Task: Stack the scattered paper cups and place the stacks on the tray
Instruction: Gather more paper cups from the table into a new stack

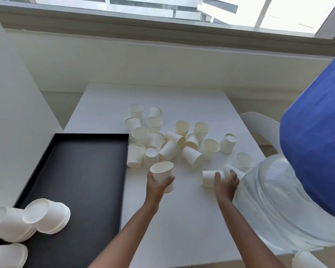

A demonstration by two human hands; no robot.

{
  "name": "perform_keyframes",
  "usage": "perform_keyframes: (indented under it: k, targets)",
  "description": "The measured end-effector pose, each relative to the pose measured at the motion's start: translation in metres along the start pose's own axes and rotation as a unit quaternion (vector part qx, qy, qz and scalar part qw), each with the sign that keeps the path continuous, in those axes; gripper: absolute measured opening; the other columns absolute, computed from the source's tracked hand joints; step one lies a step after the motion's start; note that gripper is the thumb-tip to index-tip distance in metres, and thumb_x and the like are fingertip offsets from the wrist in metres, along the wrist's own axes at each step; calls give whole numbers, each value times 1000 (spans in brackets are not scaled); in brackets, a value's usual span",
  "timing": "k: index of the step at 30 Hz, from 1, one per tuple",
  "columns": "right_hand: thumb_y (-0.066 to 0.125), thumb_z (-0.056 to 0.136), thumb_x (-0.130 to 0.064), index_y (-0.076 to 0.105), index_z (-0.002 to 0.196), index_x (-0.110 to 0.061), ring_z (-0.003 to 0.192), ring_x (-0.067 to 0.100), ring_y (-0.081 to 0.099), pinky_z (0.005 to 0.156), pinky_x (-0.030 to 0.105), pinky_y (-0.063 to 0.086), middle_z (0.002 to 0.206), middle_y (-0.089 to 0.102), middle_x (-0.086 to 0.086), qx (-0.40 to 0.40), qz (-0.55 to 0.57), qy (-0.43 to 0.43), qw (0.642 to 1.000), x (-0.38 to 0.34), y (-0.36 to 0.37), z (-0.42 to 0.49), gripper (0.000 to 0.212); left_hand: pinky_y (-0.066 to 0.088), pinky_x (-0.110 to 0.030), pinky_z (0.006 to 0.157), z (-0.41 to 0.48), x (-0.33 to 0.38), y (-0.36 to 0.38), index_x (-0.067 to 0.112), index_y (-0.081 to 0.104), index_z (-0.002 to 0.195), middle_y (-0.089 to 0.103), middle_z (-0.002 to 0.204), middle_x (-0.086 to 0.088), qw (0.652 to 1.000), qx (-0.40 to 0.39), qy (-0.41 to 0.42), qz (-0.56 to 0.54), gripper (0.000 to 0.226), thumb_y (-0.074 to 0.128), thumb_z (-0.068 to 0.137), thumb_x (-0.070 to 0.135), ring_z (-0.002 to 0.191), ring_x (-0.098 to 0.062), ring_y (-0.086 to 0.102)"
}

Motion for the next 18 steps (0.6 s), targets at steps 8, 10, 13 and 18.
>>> perform_keyframes:
  k: [8, 10, 13, 18]
  targets:
    - [50, 90, -14, 52, 120, 5, 110, 38, 54, 92, 39, 43, 121, 59, 23, -57, 31, 99, 993, 25, 13, 24, 36, 46, -21, 70, -1, -2, 1, 25, 41, 115, 56, 109, 0, 997, -41, 7, 69, 67, 80, 60, 25, 96, -15, 55]
    - [49, 89, -10, 57, 115, 4, 106, 37, 56, 89, 38, 45, 117, 62, 23, -53, 28, 93, 994, 24, 13, 24, 31, 47, -22, 71, -2, -2, 0, 27, 40, 112, 56, 108, 1, 995, -40, 14, 95, 67, 75, 54, 31, 98, -17, 55]
    - [47, 91, -11, 59, 111, 2, 102, 36, 57, 81, 33, 43, 112, 64, 22, -40, 19, 42, 998, 9, 11, 17, 26, 52, -33, 77, -3, 0, -2, 24, 40, 114, 55, 110, -2, 985, -49, 31, 159, 69, 73, 55, 35, 102, -22, 54]
    - [47, 92, -8, 59, 101, 3, 95, 36, 57, 77, 36, 42, 101, 65, 21, -4, 45, -140, 989, -40, 5, -16, 18, 47, -39, 86, -3, 1, -5, 17, 40, 121, 55, 115, -2, 958, -40, 77, 272, 64, 78, 70, 22, 105, -25, 52]
Point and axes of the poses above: each hand's wrist, its own z-axis towards the middle knuckle, its own y-axis out of the palm, x = y × z, the point moved 4 cm from there along z, towards the middle knuckle
